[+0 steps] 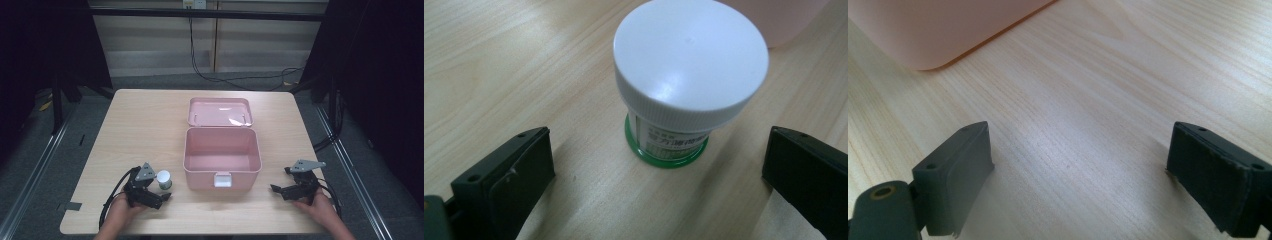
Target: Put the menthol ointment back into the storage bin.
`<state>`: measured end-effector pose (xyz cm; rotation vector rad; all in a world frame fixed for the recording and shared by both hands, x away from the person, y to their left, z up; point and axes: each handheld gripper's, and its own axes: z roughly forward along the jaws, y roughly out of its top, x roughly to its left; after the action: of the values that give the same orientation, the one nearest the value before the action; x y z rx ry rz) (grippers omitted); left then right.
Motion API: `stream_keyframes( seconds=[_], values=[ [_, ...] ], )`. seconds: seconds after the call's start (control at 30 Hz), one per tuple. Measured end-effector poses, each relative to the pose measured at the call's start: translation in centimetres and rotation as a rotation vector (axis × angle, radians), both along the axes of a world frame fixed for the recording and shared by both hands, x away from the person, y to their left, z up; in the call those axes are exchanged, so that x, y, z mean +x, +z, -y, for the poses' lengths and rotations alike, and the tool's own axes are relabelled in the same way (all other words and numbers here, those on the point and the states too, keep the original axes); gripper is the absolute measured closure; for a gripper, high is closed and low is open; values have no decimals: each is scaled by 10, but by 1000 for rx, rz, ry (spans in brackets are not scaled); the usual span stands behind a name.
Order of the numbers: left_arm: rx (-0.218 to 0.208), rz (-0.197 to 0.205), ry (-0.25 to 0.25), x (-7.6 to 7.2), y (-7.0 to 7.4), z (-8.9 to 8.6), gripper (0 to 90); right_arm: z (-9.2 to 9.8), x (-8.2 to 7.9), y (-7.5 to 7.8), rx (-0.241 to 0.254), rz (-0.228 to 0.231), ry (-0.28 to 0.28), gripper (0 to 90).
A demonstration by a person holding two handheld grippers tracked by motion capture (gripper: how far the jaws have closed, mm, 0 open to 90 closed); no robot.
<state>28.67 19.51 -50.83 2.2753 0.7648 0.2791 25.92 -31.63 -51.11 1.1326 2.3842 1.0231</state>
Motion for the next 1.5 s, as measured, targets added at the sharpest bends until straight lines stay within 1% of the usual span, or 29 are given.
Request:
stream_keyframes(
  seconds=[0.07,0.23,0.33,0.43,0.47,0.57,0.6,0.63,0.67,0.7,0.73,0.77,0.83,0.87,0.9,0.93,0.97,1.0,1.03,1.07,1.13,1.2,1.23,1.27,1.3,1.33,1.37,1.43,1.5],
  values=[
    [-3,0,-1,0,0,0,0,0,0,0,0,0,0,101],
    [8,-6,5,0,1,1,0,0,0,0,0,0,0,101],
    [23,-15,14,1,2,3,0,0,0,0,0,0,0,101],
    [28,-25,13,1,3,3,2,0,0,0,0,0,0,101],
    [32,-33,15,0,4,4,5,0,0,0,0,0,0,101],
    [45,-34,11,0,6,4,33,0,0,0,0,0,1,101],
    [59,-51,12,0,8,4,47,0,0,0,0,0,1,101],
    [61,-58,23,-1,10,5,66,0,0,0,-1,0,1,102],
    [61,-58,23,-1,10,5,105,0,0,0,-1,0,1,102],
    [75,-69,28,-2,13,6,145,0,0,0,0,0,0,101],
    [75,-69,28,-2,13,6,163,0,0,0,0,1,0,101],
    [87,-84,12,-2,15,6,151,0,0,0,0,0,0,101],
    [96,-111,-17,-2,17,5,157,0,0,0,0,0,0,101],
    [99,-135,-22,-2,19,5,157,0,0,0,0,0,0,101],
    [99,-135,-22,-2,19,5,159,0,0,0,0,0,0,101],
    [84,-166,-22,-2,20,5,160,0,0,0,0,0,0,101],
    [96,-182,-30,-1,22,5,169,0,0,0,0,0,0,101],
    [96,-182,-30,-1,22,5,179,0,0,0,0,0,0,101],
    [116,-191,-33,-1,24,6,182,0,0,0,1,0,0,101],
    [126,-201,-37,-1,25,6,187,0,0,0,0,-1,0,101],
    [133,-200,-38,0,26,6,201,0,0,0,0,0,0,101],
    [131,-224,-31,2,29,6,205,0,0,0,0,0,0,101],
    [135,-245,-19,4,33,5,209,0,0,0,0,0,0,100],
    [135,-245,-19,4,33,5,212,0,0,0,0,0,0,101],
    [148,-257,-16,5,35,5,212,0,0,0,0,0,0,101],
    [149,-269,-14,6,36,4,212,0,0,0,0,0,1,101],
    [149,-269,-14,6,36,4,213,0,0,0,0,0,1,101],
    [157,-294,-16,8,40,5,213,0,0,0,0,0,0,101],
    [177,-306,-11,8,43,7,213,0,0,0,0,0,1,100]
  ],
)
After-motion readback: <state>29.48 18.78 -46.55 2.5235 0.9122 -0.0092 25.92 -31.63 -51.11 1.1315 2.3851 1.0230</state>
